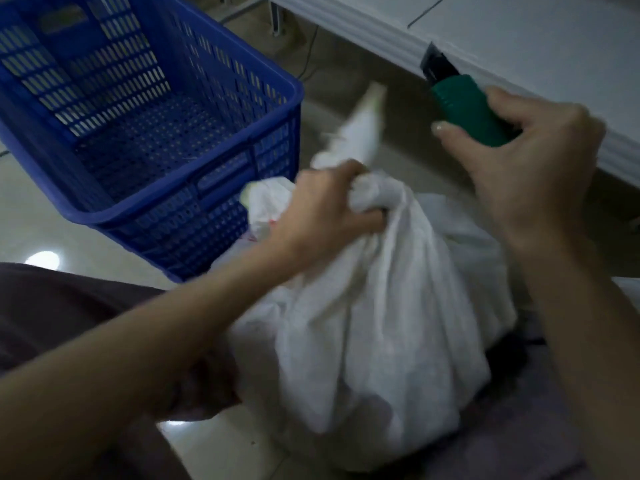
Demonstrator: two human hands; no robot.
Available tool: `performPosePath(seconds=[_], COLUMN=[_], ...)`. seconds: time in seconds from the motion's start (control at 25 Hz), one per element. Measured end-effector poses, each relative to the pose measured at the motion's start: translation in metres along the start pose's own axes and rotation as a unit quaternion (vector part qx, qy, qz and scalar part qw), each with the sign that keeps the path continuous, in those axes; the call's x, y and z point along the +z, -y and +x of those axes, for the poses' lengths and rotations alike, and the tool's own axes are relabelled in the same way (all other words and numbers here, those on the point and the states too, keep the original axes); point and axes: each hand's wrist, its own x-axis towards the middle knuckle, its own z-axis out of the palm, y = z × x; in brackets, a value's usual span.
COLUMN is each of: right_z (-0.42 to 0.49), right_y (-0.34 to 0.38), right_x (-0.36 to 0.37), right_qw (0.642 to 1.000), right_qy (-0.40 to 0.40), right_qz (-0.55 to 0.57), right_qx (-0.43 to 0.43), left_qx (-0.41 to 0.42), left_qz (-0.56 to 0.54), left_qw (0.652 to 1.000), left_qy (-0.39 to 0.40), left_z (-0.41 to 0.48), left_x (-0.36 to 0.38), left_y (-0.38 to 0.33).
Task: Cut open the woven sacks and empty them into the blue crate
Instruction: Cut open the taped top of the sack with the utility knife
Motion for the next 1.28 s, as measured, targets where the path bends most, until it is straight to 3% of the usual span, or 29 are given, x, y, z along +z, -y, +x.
performPosePath(seconds=[0.16, 0.32, 0.44, 0.56, 0.92, 1.12, 1.28], right_z=[-0.002, -0.010, -0.011, -0.011, -0.008, -0.003, -0.003], right_y=[-0.003, 0.002, 0.008, 0.014, 0.024, 0.023, 0.021], right_x=[0.002, 0.002, 0.003, 0.004, 0.006, 0.007, 0.011], right_qw=[0.997, 0.982, 0.937, 0.896, 0.880, 0.850, 0.866], right_qy=[0.055, 0.137, 0.202, 0.259, 0.285, 0.306, 0.264], right_qz=[0.042, 0.129, 0.238, 0.303, 0.316, 0.342, 0.331], right_qx=[0.016, 0.030, 0.153, 0.195, 0.209, 0.259, 0.266], left_qx=[-0.037, -0.004, 0.027, 0.043, 0.094, 0.123, 0.118], left_qz=[-0.044, -0.061, -0.061, -0.067, -0.035, -0.009, 0.003], left_qw=[0.998, 0.997, 0.996, 0.996, 0.995, 0.992, 0.993], left_qy=[-0.037, -0.047, -0.052, -0.047, -0.027, -0.001, 0.003], left_z=[0.003, 0.000, -0.003, -0.003, 0.003, 0.003, 0.002], left_x=[-0.017, -0.022, -0.027, -0.030, -0.038, -0.046, -0.049], left_y=[0.010, 0.005, 0.003, 0.002, 0.007, 0.009, 0.007])
